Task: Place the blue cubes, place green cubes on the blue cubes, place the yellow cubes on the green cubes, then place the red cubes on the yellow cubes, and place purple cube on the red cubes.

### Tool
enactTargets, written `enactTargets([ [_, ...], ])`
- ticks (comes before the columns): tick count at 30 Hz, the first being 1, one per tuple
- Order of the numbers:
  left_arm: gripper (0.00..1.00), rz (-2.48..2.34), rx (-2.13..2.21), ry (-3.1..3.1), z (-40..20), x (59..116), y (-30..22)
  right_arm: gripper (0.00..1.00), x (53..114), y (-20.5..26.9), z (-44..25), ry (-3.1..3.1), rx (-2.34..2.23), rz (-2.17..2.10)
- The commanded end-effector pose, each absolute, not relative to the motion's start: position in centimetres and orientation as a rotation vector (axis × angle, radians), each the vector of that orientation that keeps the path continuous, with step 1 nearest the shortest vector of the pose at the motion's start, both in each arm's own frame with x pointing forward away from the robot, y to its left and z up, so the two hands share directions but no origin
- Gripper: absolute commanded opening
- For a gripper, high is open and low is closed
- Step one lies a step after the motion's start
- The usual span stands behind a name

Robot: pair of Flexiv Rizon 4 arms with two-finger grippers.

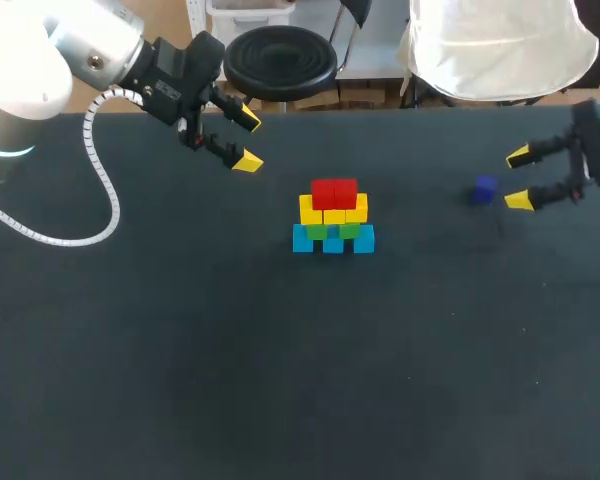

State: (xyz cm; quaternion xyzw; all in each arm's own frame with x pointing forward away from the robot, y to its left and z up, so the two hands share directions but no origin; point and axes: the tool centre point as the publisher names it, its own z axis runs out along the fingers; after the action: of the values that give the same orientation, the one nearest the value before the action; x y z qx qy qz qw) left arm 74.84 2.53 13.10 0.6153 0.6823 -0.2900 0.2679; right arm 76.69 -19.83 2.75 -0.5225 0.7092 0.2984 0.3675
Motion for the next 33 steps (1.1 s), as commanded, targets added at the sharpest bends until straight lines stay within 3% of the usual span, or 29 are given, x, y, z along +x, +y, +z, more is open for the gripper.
enactTargets([
  [1,1.00,-0.784,1.663,1.840,13.1,75.0,2.5,1.00,77.0,-19.8,2.4,1.817,-1.339,0.773],
  [33,1.00,-0.784,1.663,1.840,13.1,75.0,2.5,1.00,81.8,-18.5,-1.6,1.913,-1.221,0.819],
])
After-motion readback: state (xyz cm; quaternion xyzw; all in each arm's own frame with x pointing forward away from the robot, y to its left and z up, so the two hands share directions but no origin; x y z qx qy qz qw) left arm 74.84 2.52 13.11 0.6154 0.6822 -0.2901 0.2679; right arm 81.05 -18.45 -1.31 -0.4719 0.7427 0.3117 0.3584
